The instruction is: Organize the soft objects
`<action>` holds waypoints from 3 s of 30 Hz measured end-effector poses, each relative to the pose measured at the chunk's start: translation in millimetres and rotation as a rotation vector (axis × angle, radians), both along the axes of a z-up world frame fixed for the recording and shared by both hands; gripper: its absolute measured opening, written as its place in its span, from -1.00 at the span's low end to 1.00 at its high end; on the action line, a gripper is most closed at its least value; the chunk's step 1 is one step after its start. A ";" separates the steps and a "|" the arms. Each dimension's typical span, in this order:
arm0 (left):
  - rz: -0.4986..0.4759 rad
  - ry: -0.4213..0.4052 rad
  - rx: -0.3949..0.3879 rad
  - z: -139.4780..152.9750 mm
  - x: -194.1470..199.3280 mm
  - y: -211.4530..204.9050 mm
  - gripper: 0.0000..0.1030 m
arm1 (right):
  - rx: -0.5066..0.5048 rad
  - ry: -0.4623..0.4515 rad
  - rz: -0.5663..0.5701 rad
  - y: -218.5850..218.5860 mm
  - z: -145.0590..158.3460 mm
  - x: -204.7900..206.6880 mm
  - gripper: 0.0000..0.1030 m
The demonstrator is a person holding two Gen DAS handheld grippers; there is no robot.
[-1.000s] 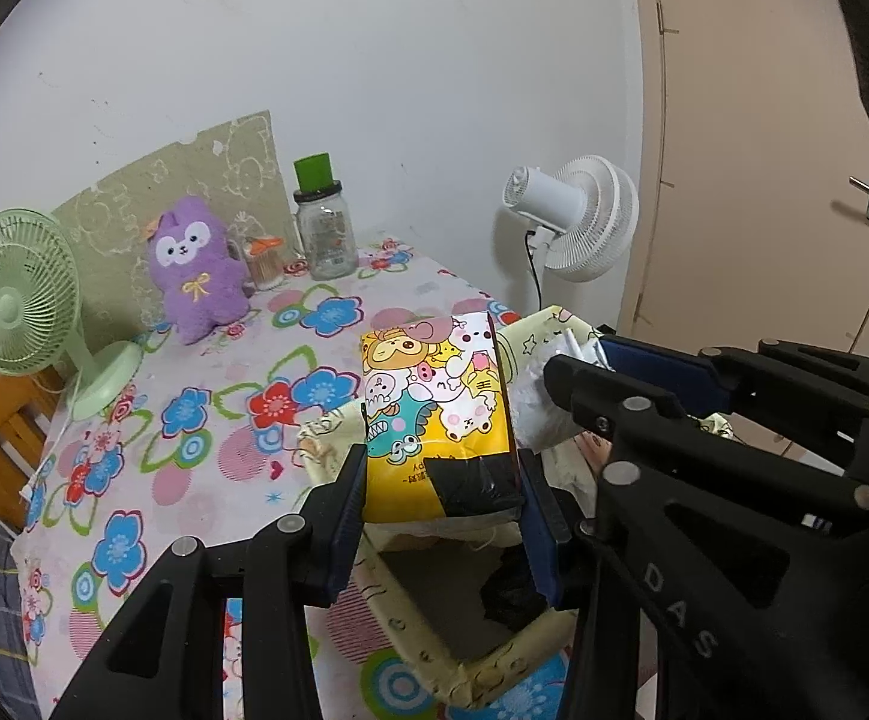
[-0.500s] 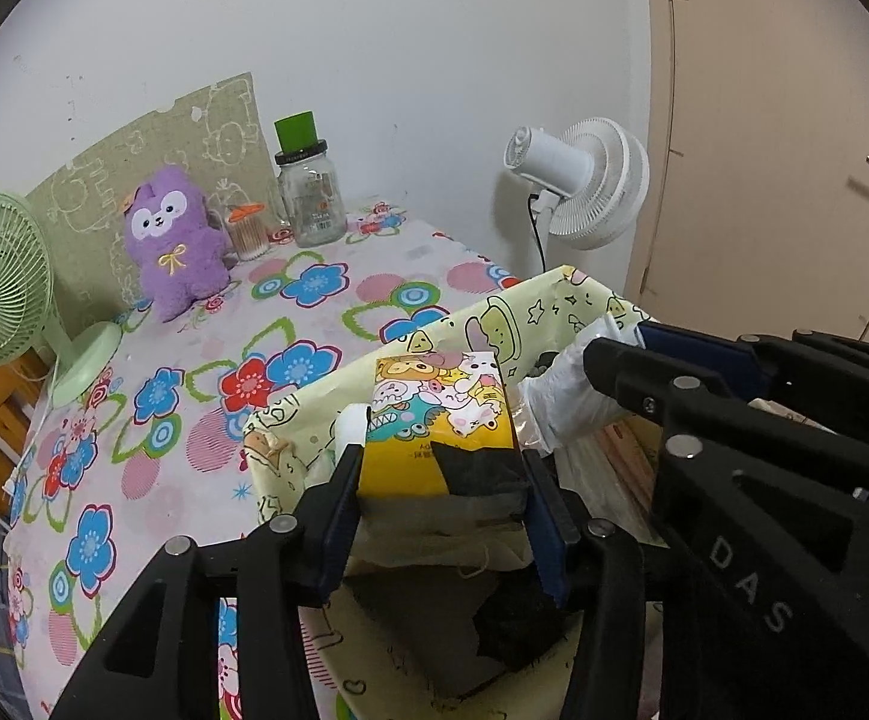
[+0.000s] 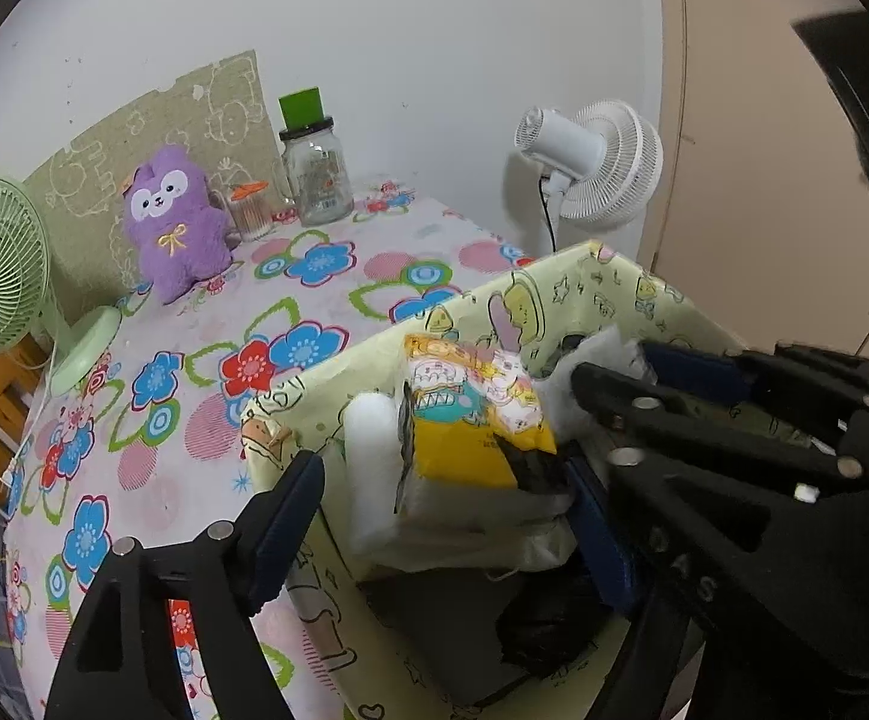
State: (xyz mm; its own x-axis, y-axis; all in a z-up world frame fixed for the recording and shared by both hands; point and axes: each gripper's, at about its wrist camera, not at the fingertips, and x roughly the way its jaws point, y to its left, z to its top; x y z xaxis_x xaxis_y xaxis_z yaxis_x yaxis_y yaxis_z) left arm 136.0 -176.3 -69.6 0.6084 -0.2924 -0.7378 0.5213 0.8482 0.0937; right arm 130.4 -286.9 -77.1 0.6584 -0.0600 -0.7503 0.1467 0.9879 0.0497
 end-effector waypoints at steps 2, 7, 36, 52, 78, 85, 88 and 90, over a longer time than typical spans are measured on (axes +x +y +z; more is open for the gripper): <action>-0.007 0.000 0.000 0.6 -2.1 0.2 0.62 | 0.016 0.000 0.016 1.0 0.0 0.4 0.12; -0.011 0.009 0.000 2.9 -4.8 0.6 0.69 | -0.021 -0.017 -0.002 4.6 4.4 -3.2 0.52; 0.008 -0.060 -0.009 30.1 -48.7 33.0 0.90 | -0.106 -0.151 0.019 43.9 43.8 -58.7 0.84; 0.082 -0.103 0.009 35.9 -61.3 79.8 0.92 | -0.125 -0.170 0.040 90.2 49.4 -72.0 0.89; 0.303 -0.193 -0.082 51.6 -76.6 169.3 0.99 | -0.147 -0.258 0.095 141.0 67.2 -92.9 0.90; 0.338 -0.232 -0.103 59.4 -93.3 181.7 0.99 | -0.134 -0.304 0.110 140.9 75.7 -109.4 0.91; 0.354 -0.243 -0.118 61.6 -98.9 186.1 1.00 | -0.132 -0.333 0.107 139.4 79.0 -118.3 0.97; 0.361 -0.246 -0.122 63.1 -101.5 188.1 0.99 | -0.128 -0.341 0.106 138.1 79.9 -121.4 0.97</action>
State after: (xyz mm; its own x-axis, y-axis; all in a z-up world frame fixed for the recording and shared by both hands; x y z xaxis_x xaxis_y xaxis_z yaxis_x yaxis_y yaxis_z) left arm 34.5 11.8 -6.5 0.8401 -0.1055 -0.5321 0.1650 0.9841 0.0654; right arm 9.1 -148.8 2.8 0.8766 -0.0575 -0.4778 0.0400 0.9981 -0.0467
